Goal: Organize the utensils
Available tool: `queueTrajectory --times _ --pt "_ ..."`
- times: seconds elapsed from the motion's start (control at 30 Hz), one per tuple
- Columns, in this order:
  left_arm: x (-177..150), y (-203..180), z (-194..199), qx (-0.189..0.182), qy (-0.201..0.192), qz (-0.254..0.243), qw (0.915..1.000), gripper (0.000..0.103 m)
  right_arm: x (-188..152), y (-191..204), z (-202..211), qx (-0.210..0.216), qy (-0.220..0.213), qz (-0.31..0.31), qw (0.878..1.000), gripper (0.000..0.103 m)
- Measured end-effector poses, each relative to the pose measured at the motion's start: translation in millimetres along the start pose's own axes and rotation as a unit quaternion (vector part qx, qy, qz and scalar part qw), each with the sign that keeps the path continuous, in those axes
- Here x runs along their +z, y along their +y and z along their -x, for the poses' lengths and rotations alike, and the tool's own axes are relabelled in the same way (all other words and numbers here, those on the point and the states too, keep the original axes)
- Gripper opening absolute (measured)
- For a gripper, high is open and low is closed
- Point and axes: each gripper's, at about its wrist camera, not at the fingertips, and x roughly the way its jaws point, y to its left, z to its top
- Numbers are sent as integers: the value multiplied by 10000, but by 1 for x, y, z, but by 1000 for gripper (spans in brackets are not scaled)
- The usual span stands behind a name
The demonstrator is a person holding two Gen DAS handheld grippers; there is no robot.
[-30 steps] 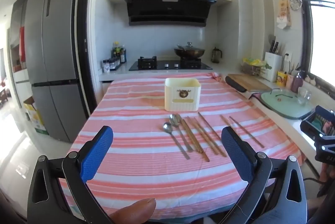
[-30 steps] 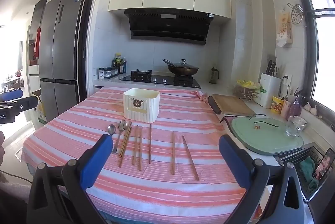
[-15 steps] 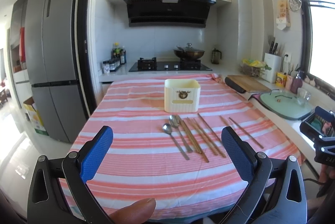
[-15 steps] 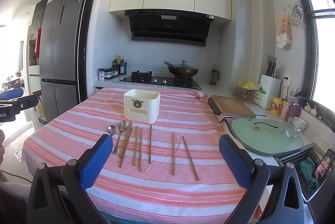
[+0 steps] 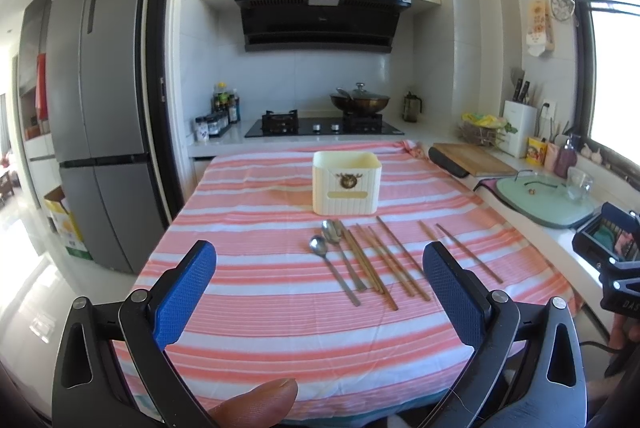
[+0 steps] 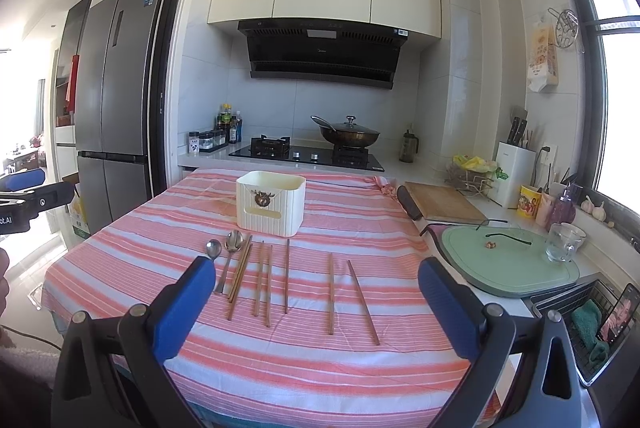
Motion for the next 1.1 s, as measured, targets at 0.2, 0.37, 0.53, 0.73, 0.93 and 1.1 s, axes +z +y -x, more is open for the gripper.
queueTrajectory --times 0.2,0.37,0.53,0.73,0.93,1.1 --pt "0 -1 2 -11 -12 -9 10000 103 0 0 0 -1 -3 0 10000 103" --pt "0 -2 2 -5 -14 -9 10000 103 -1 -2 1 -7 -16 1 10000 103" --pt "-1 -5 1 -21 -14 -23 10000 103 -1 -2 1 -11 -15 1 10000 103" --pt "-1 -5 2 -33 -25 -15 10000 103 -1 -2 1 -11 -23 3 10000 103" --pt "-1 -5 2 -35 -29 -9 10000 103 -3 -4 3 -20 -37 11 10000 103" --pt "-1 -7 3 -43 -26 -9 10000 103 -2 -4 3 -22 -40 10 10000 103"
